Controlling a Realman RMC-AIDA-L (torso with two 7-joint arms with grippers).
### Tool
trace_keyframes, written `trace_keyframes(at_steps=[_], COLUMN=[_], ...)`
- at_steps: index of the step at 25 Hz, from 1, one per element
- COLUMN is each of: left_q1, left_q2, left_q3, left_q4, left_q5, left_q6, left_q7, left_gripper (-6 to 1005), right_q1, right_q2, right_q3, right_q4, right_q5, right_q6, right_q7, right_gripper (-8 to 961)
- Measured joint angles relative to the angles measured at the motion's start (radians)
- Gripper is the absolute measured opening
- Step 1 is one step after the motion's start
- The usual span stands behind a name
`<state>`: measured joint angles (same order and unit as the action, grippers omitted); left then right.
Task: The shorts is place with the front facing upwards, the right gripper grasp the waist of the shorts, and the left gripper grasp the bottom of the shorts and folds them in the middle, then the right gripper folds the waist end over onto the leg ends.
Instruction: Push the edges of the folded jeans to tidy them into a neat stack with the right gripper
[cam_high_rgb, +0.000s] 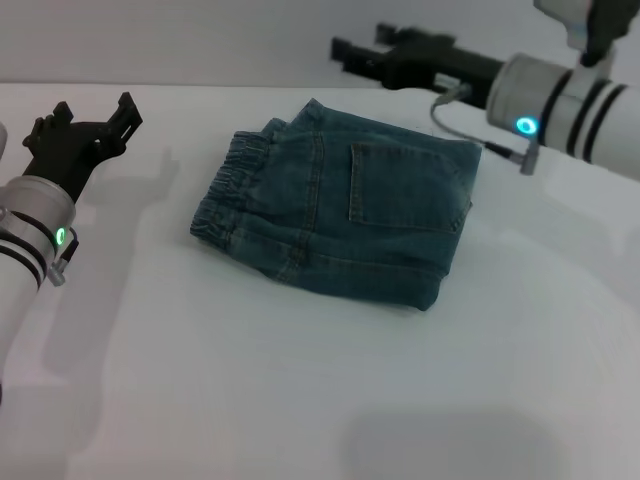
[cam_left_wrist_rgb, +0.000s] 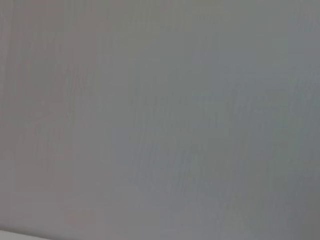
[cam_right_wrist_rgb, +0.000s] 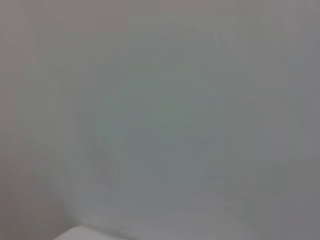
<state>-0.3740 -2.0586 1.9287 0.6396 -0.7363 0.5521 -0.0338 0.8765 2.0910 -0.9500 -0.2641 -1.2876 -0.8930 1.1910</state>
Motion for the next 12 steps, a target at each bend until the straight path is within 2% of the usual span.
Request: trace_keyframes(at_steps=[2,8,11,12], left_q1=[-0.004,-0.019,-0.028,-0.031], left_q2=[0.0,-0.005,-0.006,-0.006], left_q3=[0.001,0.017,0.025,0.026], left_q4=[-0.007,-0.04,-0.049,-0.053], left_q5=[0.0,0.0,0.0,0.0], left_q6=[0.0,0.003,0.003,0.003], left_q7=[0.0,-0.001,0.0,0.0], left_gripper=[861,860,860,860], right_q1=[-0.021,-0.031,0.015,0.03], right_q2=[0.0,0.0,0.0,0.0], right_q3=[0.0,0.0,0.016,0.035], right_q4=[0.018,0.115,0.283,0.336], right_q5=[0.143,0.593,0.765,0.785], right_q6=[0.001,-0.027,-0.179,-0.231], right_q7=[-0.213,-0.897,-1.311,-1.392], right_gripper=[778,777,777,777])
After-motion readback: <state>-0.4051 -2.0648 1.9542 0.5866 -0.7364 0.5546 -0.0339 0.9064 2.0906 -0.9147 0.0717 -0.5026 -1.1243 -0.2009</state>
